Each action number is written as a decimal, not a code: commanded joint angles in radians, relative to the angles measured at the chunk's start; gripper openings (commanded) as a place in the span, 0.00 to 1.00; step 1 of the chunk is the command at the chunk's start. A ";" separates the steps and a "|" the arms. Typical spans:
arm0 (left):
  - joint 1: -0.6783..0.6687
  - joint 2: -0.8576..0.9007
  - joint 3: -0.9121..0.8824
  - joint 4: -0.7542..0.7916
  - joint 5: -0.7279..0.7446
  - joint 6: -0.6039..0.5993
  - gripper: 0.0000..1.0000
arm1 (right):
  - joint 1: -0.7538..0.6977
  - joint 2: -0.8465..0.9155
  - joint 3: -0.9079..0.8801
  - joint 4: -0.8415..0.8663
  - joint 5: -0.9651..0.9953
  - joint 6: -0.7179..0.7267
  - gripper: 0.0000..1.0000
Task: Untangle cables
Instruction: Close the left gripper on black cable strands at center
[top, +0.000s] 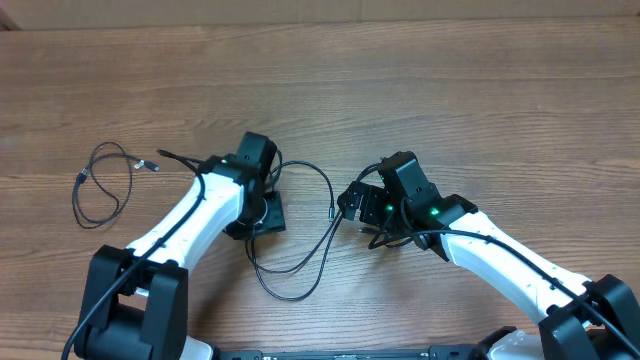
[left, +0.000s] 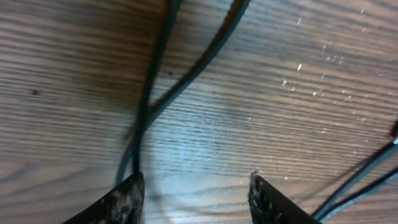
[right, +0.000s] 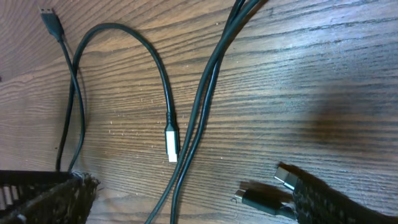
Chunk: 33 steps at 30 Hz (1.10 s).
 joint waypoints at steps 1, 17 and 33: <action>-0.029 0.010 -0.061 0.034 0.006 -0.047 0.53 | 0.004 -0.005 -0.018 0.006 0.011 -0.003 1.00; -0.063 0.010 -0.143 0.328 -0.059 -0.034 0.30 | 0.004 -0.005 -0.018 0.006 0.011 -0.003 1.00; -0.014 0.010 -0.127 0.180 -0.058 -0.031 0.58 | 0.004 -0.005 -0.018 0.006 0.011 -0.003 1.00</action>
